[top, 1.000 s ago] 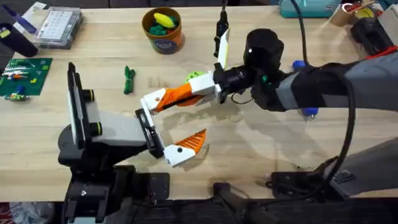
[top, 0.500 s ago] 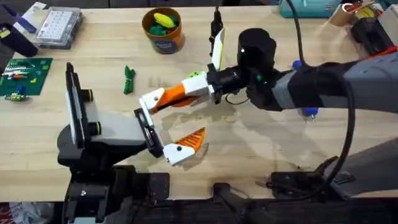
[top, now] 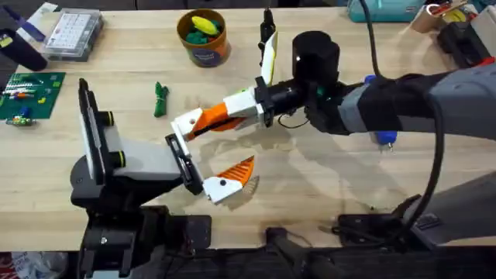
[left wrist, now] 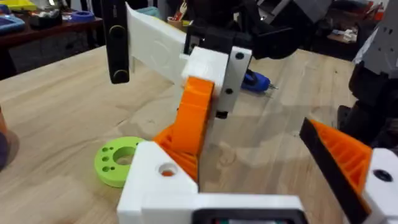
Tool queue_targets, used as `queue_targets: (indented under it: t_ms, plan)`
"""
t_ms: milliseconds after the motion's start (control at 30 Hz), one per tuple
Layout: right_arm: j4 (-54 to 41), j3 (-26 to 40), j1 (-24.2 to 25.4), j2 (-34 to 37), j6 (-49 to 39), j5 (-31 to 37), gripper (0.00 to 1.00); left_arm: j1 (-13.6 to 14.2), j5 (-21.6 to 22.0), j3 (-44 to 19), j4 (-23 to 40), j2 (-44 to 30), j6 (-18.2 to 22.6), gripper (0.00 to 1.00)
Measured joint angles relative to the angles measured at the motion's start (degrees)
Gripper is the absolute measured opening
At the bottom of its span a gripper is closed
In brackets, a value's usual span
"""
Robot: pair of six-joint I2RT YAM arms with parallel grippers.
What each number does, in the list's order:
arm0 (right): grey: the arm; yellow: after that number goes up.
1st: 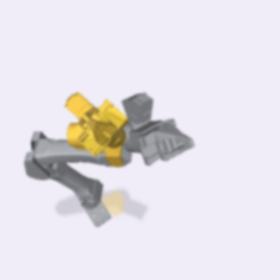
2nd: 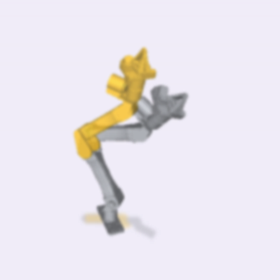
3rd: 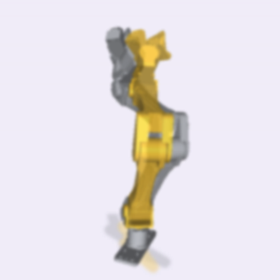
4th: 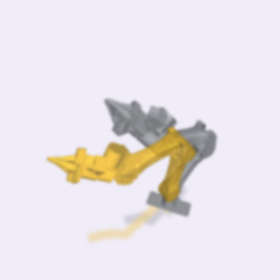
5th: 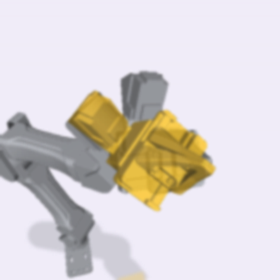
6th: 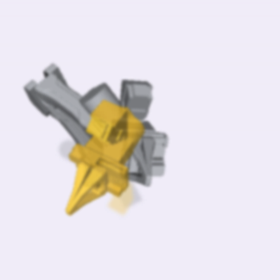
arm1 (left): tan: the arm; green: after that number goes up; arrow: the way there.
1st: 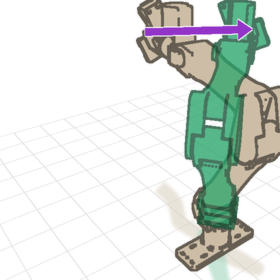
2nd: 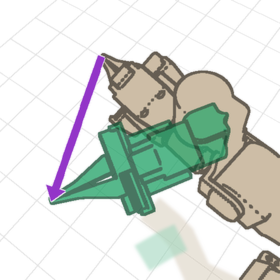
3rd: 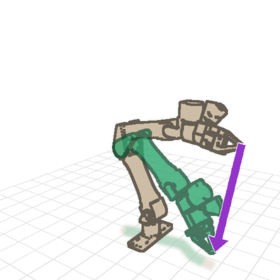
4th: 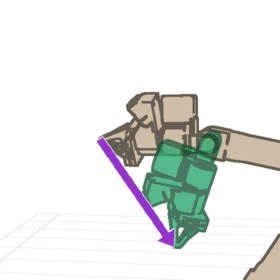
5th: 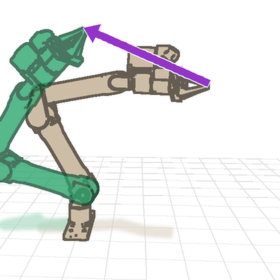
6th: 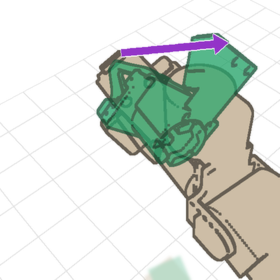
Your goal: Pick up the gripper from the table and insert it into the empty holder that is missing its gripper. Then pick up a screw, insert it into the mounting hole, and use the screwdriver to tighten it. Finally, clean up the table by picking up the vegetable and placing it into the bucket.
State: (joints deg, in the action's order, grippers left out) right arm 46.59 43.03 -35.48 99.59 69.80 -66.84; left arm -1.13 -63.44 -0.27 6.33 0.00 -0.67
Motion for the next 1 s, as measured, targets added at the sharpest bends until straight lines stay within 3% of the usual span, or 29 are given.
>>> queue_targets:
  t_ms: [267,433,600,767,900,933,967,1000]
  plan:
    - [0.0,0.0,0.0,0.0,0.0,0.1,0.015,0.0,0.0,0.0,0.0,0.0,0.0,0.99]
    - [-0.5,0.0,-1.5,0.0,-0.8,1.1,0.369,0.3,-1.2,0.0,0.2,0.0,0.2,0.99]
    - [-0.4,0.1,-2.6,0.0,-1.1,1.5,0.443,0.6,-2.5,-0.1,0.4,0.0,0.2,0.99]
    - [-0.4,0.1,-2.5,0.0,-1.2,2.0,0.583,0.9,-3.8,-0.1,0.6,0.0,0.3,0.99]
    - [-0.4,0.2,-2.3,0.0,-1.2,1.9,0.75,0.9,-4.3,-0.1,0.7,0.0,0.3,0.99]
    - [-0.5,0.2,-2.1,0.0,-1.2,1.8,0.826,0.9,-4.4,-0.1,0.7,0.0,0.2,0.99]
    - [-0.4,0.2,-1.1,0.0,-1.3,1.7,0.988,0.9,-4.5,-0.1,0.8,0.0,0.3,0.99]
    - [-0.4,0.2,-0.8,0.0,-1.3,1.7,0.988,0.9,-4.5,-0.1,0.8,0.0,0.2,0.99]
